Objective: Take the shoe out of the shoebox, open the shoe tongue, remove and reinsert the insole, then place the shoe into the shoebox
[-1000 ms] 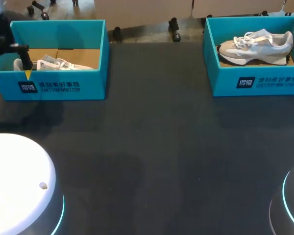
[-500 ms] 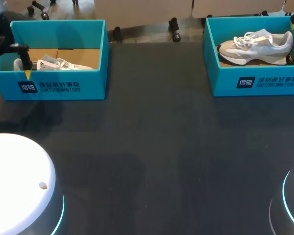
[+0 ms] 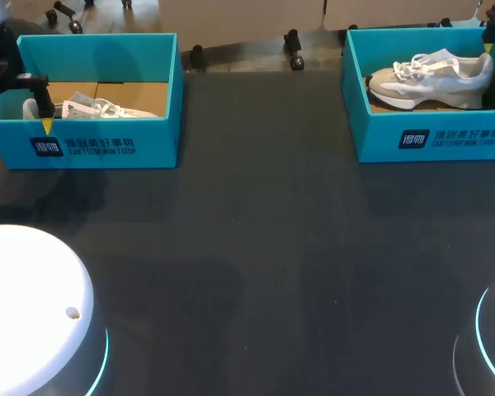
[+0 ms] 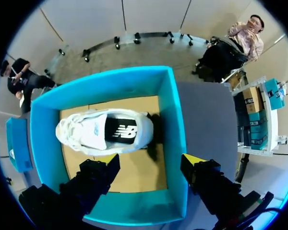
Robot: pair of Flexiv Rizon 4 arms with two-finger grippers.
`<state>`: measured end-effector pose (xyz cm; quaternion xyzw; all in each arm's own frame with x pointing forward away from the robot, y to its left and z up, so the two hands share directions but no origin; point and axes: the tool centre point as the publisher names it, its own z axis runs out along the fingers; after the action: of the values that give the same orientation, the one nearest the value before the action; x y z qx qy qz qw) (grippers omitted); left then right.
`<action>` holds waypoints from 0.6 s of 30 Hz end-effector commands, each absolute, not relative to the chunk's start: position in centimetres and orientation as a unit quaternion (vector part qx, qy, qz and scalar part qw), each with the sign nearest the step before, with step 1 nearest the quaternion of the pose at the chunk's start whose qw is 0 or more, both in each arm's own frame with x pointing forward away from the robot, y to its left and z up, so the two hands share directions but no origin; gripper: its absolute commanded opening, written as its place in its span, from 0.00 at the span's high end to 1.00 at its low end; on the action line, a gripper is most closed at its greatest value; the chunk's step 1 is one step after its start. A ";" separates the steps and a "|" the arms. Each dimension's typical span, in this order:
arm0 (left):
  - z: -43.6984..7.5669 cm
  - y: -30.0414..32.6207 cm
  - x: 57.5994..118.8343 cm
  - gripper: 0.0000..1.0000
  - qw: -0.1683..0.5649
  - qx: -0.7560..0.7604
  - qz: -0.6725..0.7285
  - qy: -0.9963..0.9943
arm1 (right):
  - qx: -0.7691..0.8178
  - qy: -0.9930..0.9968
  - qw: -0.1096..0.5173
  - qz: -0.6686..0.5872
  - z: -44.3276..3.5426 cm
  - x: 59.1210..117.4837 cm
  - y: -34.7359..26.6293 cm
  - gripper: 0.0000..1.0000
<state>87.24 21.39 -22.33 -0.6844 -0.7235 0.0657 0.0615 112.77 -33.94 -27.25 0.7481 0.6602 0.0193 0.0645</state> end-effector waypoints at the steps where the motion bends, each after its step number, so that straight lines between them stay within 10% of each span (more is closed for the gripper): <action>1: -22.3 21.4 87.1 0.00 0.061 -0.684 0.063 -0.724 | 0.755 0.653 0.051 0.001 -28.3 114.4 -34.0 0.28; 4: -22.3 21.4 87.1 0.00 0.061 -0.684 0.063 -0.724 | 0.759 0.649 0.054 0.002 -28.8 115.1 -33.9 0.50; 18: -22.3 21.4 87.1 0.00 0.061 -0.684 0.063 -0.724 | 0.767 0.640 0.044 -0.015 -31.8 116.6 -32.9 0.52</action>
<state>87.24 21.40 -22.33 -0.6844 -0.7236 0.0657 0.0615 115.56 -33.08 -30.95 0.7648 0.6417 -0.0016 0.0570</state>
